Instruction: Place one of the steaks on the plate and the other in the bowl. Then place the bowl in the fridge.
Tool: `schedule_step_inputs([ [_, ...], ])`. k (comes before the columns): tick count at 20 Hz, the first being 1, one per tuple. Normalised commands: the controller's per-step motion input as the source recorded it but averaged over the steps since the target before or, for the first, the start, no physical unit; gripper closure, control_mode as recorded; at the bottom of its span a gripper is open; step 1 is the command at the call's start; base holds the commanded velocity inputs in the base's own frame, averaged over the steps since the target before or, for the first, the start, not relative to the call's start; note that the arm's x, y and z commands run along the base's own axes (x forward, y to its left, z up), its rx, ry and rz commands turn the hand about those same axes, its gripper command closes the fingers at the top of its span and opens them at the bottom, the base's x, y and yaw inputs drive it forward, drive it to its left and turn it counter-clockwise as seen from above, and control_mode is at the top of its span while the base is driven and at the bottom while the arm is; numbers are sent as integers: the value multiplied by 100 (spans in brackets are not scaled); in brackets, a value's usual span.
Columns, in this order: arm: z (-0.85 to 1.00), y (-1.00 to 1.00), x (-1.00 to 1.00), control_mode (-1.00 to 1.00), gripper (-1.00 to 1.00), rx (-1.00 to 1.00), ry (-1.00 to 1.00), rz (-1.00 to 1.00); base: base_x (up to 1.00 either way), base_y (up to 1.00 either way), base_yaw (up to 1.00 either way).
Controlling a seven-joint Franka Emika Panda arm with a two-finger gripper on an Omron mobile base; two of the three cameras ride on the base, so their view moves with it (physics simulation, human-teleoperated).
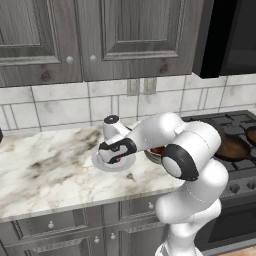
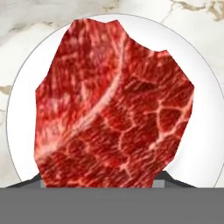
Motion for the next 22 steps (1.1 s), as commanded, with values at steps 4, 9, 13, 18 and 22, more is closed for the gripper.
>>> schedule_step_inputs([
  [4,-4,0,0,-100,100,0,0,0,0,0,0],
  [9,-8,-18,7,-100,100,2,0,0,0,0,0],
  [13,-27,-33,3,-100,100,-1,0,0,0,0,0],
  [18,-19,-12,0,-100,100,-5,0,-1,0,0,0],
  [22,0,0,0,-100,100,0,0,0,0,0,0],
])
